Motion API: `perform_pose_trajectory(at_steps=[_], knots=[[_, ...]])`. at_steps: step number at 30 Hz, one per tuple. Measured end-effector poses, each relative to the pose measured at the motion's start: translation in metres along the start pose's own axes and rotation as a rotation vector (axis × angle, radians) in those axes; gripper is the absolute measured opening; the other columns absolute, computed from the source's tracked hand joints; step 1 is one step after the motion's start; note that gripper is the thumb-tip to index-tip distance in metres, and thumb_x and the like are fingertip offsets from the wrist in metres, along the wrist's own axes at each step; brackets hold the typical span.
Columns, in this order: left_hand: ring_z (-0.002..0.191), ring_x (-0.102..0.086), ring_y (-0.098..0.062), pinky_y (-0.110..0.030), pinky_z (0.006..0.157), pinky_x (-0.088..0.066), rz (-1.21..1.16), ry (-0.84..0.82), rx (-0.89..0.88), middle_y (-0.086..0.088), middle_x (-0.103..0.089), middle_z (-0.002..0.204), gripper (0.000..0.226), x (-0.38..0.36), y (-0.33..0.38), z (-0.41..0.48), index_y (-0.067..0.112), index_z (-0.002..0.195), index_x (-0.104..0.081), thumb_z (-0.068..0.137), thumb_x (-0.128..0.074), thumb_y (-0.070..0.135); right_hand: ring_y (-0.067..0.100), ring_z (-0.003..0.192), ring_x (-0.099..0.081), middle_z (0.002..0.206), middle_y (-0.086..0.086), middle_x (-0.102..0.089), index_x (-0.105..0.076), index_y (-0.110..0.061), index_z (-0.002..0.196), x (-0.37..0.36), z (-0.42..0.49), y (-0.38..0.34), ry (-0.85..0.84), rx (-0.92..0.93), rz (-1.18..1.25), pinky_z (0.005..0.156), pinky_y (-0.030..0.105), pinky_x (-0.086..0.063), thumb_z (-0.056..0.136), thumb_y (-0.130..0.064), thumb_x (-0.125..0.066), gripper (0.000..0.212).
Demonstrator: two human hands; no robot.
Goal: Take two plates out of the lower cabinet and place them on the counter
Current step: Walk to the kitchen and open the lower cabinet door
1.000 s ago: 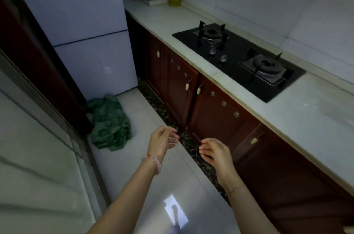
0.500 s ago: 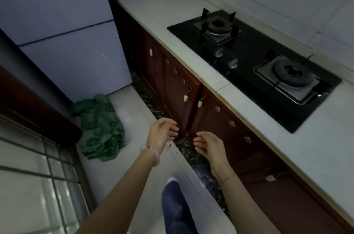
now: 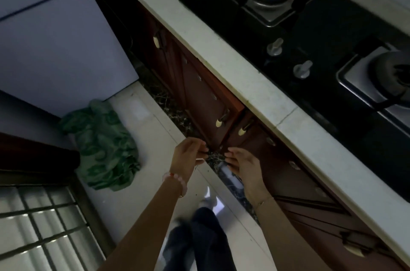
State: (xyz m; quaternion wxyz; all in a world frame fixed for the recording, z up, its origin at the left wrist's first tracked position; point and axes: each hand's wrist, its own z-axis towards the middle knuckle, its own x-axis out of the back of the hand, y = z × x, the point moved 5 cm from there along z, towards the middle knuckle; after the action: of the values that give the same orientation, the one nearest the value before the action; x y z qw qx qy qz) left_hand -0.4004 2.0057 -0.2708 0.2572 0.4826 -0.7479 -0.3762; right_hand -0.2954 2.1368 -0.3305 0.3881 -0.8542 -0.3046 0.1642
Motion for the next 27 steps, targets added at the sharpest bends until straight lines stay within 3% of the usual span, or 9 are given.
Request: perform_pose_trajectory(at_steps=[4,8,13,15,17,19,22,24,27], knots=[[0.08,-0.062,-0.019,-0.03,0.072,-0.051,-0.021,-0.052,-0.01,-0.004,-0.066,0.084,0.024,-0.009,-0.015,0.049,0.012,0.081,-0.063,0.093,-0.042,0.009,0.018,0.091,-0.064,0.095,0.004,-0.068,-0.065,-0.014,0.095,-0.005,0.036,0.016,0.014,0.012,0.044,0.073,0.024,-0.051,0.096,-0.006,-0.041,0.026],[0.098,-0.06,-0.019,-0.035,0.087,-0.05,-0.007,-0.109,-0.083,-0.004,-0.065,0.101,0.02,-0.013,-0.032,0.103,0.01,0.103,-0.064,0.091,-0.048,0.009,0.021,0.113,-0.057,0.124,0.014,-0.059,-0.053,0.002,0.127,-0.015,0.073,0.028,0.002,0.096,0.107,0.093,0.026,-0.048,0.093,0.008,-0.035,0.039],[0.123,-0.044,-0.008,-0.02,0.097,-0.039,0.134,-0.301,-0.268,0.001,-0.049,0.135,0.048,-0.036,-0.038,0.136,0.018,0.132,-0.047,0.089,-0.048,-0.001,0.017,0.131,-0.044,0.146,0.011,-0.043,-0.037,-0.008,0.141,-0.027,0.103,0.035,0.039,0.198,0.117,0.111,0.034,-0.036,0.09,0.015,-0.033,0.057],[0.113,-0.047,0.011,-0.006,0.089,-0.039,0.177,-0.363,-0.33,0.005,-0.054,0.129,0.049,-0.048,-0.038,0.141,0.016,0.132,-0.048,0.087,-0.049,-0.002,0.021,0.132,-0.044,0.147,0.011,-0.041,-0.032,-0.01,0.144,-0.029,0.112,0.039,0.043,0.238,0.136,0.112,0.042,-0.036,0.09,0.014,-0.036,0.059],[0.09,-0.05,0.027,0.003,0.076,-0.038,0.211,-0.397,-0.371,0.013,-0.058,0.108,0.045,-0.054,-0.04,0.145,0.011,0.129,-0.05,0.086,-0.048,-0.004,0.021,0.134,-0.042,0.149,0.011,-0.039,-0.028,-0.011,0.146,-0.03,0.118,0.042,0.039,0.259,0.17,0.111,0.042,-0.037,0.09,0.014,-0.038,0.062],[0.086,-0.054,0.023,0.001,0.075,-0.04,0.234,-0.394,-0.379,0.012,-0.059,0.101,0.043,-0.057,-0.043,0.147,0.012,0.128,-0.05,0.088,-0.048,-0.003,0.02,0.131,-0.045,0.149,0.012,-0.039,-0.029,-0.012,0.145,-0.029,0.121,0.044,0.036,0.279,0.186,0.109,0.038,-0.04,0.089,0.015,-0.039,0.063],[0.095,-0.058,0.0,-0.009,0.08,-0.043,0.251,-0.34,-0.38,-0.001,-0.063,0.104,0.034,-0.05,-0.047,0.147,0.015,0.12,-0.054,0.089,-0.049,0.002,0.013,0.12,-0.054,0.145,0.01,-0.043,-0.033,-0.01,0.144,-0.032,0.115,0.049,0.037,0.324,0.134,0.095,0.024,-0.047,0.086,0.021,-0.033,0.065],[0.09,-0.059,-0.008,-0.015,0.078,-0.045,0.241,-0.291,-0.392,-0.007,-0.066,0.1,0.026,-0.038,-0.05,0.145,0.011,0.111,-0.057,0.086,-0.053,0.004,0.01,0.12,-0.052,0.14,0.006,-0.046,-0.032,-0.005,0.143,-0.04,0.104,0.055,0.015,0.345,0.12,0.092,0.017,-0.047,0.08,0.028,-0.026,0.07],[0.077,-0.056,0.001,-0.007,0.066,-0.043,0.223,-0.198,-0.377,-0.011,-0.062,0.092,0.028,-0.014,-0.057,0.139,0.005,0.11,-0.056,0.082,-0.058,0.001,0.012,0.124,-0.048,0.133,0.0,-0.049,-0.034,-0.001,0.139,-0.056,0.088,0.066,-0.046,0.35,0.11,0.099,0.018,-0.045,0.075,0.034,-0.024,0.074]])
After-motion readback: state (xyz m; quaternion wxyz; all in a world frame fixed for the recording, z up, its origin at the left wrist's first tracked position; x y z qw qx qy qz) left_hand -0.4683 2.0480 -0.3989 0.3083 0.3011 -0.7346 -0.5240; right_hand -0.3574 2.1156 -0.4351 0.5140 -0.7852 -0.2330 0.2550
